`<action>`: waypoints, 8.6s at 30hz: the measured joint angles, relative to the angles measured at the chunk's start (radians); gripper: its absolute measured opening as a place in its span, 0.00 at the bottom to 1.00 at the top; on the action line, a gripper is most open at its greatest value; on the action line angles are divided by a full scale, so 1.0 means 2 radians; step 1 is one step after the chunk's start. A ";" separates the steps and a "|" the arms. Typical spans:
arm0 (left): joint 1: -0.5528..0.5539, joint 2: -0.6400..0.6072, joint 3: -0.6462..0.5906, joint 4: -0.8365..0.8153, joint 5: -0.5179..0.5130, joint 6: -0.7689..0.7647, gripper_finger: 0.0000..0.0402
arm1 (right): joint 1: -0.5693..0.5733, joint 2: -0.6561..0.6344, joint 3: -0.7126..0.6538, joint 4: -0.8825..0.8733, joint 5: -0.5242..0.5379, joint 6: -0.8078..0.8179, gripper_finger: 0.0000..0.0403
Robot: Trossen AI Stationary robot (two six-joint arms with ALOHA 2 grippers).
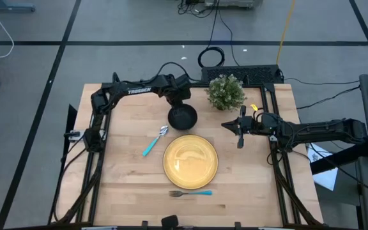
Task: Set table place
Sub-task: Put the black bowl on the yellow plate
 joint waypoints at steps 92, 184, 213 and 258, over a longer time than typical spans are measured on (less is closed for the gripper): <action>-0.171 -0.080 0.049 -0.101 0.074 -0.074 0.01 | 0.000 0.000 0.000 0.004 0.000 0.003 0.00; -0.239 -0.008 0.047 -0.028 0.050 -0.117 0.01 | 0.000 0.000 0.000 -0.007 0.000 0.004 0.00; -0.238 0.002 0.047 -0.020 0.049 -0.115 0.01 | 0.000 0.000 0.000 -0.008 0.000 0.004 0.00; -0.244 0.002 0.012 0.027 0.035 -0.128 0.01 | 0.000 0.000 0.000 -0.007 0.000 0.004 0.00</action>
